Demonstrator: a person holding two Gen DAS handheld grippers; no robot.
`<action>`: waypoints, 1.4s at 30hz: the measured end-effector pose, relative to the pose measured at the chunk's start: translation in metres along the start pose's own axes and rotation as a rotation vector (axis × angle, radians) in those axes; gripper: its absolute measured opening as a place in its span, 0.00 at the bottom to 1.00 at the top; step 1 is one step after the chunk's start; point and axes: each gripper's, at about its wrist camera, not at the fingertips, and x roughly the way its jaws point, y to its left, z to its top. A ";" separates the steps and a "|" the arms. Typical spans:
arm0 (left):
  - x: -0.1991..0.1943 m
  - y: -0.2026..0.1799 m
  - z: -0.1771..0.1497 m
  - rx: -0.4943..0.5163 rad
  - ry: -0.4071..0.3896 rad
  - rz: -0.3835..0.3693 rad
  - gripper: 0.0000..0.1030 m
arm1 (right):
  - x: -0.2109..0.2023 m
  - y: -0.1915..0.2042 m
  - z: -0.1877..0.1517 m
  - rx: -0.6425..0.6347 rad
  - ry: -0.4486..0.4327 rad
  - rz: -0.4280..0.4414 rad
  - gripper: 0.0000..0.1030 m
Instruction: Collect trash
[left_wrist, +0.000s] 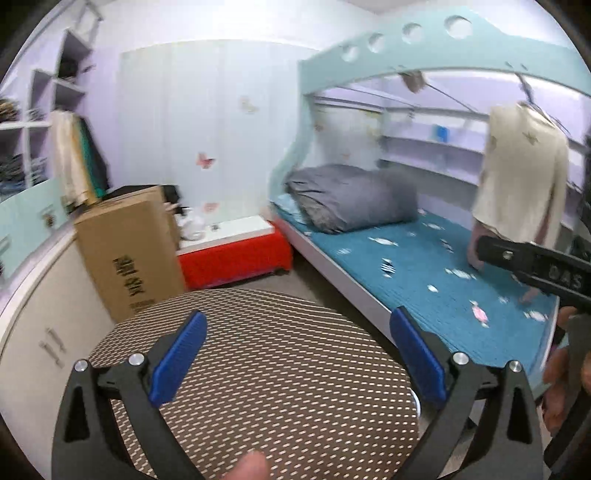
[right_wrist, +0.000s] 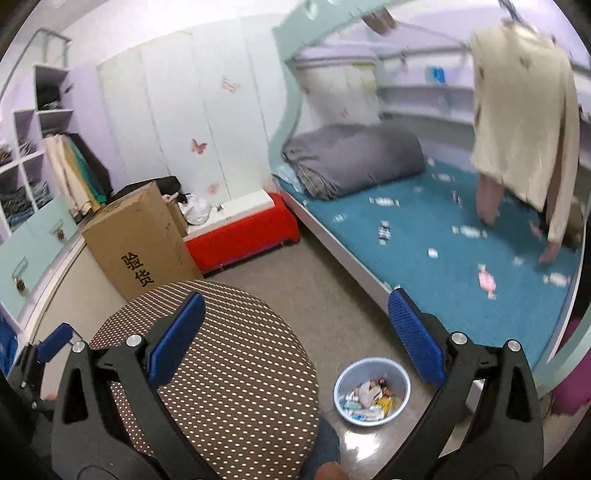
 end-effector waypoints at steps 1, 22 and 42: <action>-0.006 0.008 0.002 -0.021 -0.006 0.010 0.94 | -0.005 0.005 0.002 -0.010 -0.012 0.007 0.94; -0.114 0.054 0.016 -0.160 -0.221 0.144 0.94 | -0.078 0.070 0.011 -0.123 -0.203 0.087 0.94; -0.124 0.044 0.025 -0.162 -0.259 0.158 0.94 | -0.083 0.071 0.010 -0.122 -0.211 0.089 0.94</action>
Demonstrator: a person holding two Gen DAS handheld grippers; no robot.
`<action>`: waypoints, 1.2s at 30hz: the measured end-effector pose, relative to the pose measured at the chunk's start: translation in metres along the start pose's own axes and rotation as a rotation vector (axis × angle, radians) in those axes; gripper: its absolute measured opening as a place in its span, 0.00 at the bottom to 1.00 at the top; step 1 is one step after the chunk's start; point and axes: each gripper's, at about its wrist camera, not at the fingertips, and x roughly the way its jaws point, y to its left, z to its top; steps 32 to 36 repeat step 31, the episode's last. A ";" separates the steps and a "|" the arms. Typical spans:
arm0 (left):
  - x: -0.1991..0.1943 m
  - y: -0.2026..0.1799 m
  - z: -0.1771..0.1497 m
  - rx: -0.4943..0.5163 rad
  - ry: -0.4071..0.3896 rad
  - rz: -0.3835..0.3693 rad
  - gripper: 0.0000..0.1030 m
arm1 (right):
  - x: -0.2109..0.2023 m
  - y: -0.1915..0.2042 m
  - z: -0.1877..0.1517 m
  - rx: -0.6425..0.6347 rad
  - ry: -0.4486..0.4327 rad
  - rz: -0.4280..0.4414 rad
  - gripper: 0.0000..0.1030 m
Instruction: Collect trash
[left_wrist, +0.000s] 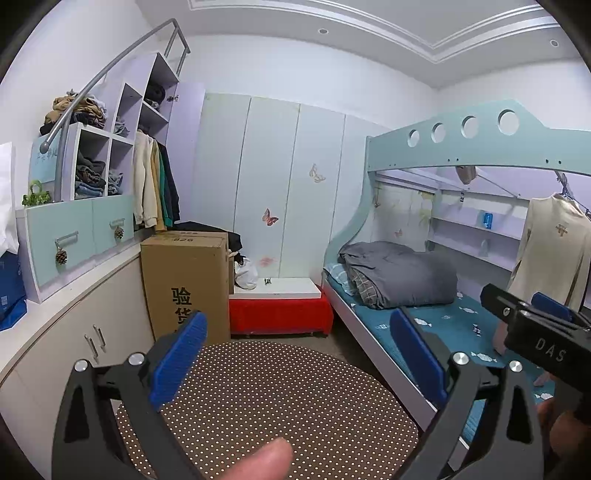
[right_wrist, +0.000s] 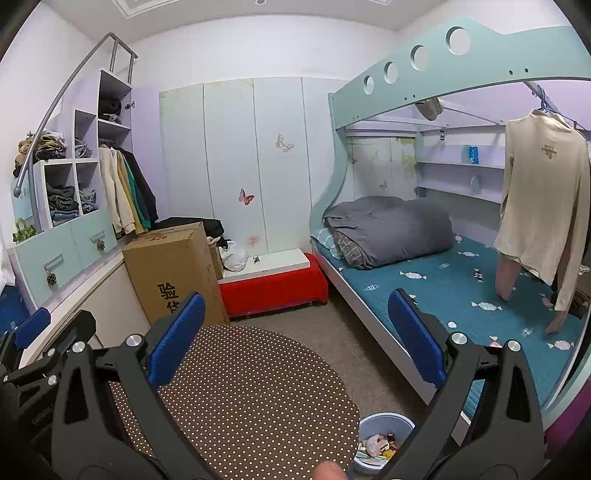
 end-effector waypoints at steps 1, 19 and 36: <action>0.000 -0.001 0.000 0.002 0.000 0.000 0.94 | 0.000 0.000 0.000 -0.001 0.001 0.000 0.94; 0.004 0.001 0.000 -0.001 0.009 -0.008 0.94 | 0.001 0.007 -0.002 0.001 0.008 0.004 0.94; 0.007 0.003 -0.006 -0.005 0.020 0.015 0.94 | 0.004 0.014 -0.007 0.003 0.016 0.006 0.94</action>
